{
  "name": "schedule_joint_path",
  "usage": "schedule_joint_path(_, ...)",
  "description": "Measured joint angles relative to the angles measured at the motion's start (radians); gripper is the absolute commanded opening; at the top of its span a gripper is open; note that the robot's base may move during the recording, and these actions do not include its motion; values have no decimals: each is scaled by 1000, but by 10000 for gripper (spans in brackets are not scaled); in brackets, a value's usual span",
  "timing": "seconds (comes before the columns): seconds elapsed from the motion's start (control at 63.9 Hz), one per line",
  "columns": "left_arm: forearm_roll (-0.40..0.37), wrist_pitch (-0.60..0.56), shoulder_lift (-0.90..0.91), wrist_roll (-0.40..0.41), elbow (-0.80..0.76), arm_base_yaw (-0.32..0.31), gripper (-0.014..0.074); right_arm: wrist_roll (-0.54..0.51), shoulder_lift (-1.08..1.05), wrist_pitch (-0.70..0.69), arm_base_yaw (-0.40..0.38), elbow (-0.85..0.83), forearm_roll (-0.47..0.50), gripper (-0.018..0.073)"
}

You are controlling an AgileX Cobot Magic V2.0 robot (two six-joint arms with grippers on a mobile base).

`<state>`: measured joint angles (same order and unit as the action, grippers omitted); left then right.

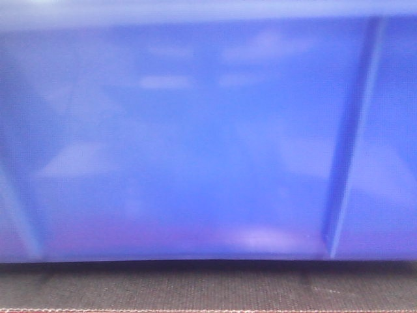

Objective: Move blue bin to conveyor side
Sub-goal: 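Lower the blue bin onto the dark conveyor belt with both grippers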

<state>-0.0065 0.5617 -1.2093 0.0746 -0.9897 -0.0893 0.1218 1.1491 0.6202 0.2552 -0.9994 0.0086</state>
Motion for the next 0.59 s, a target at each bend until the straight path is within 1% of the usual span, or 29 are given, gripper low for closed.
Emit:
schedule_joint_path(0.141,7,-38,-41,-2,2,0,-18,-2,54,-61,-2,0,-2,-81)
schedule_joint_path(0.328,7,-102,-76,-4,2,2,-18,-4,115,-86,-4,0,6,-81)
schedule_joint_path(0.594,12,-128,-113,-4,2,4,-18,-2,164,-142,-6,0,7,-81)
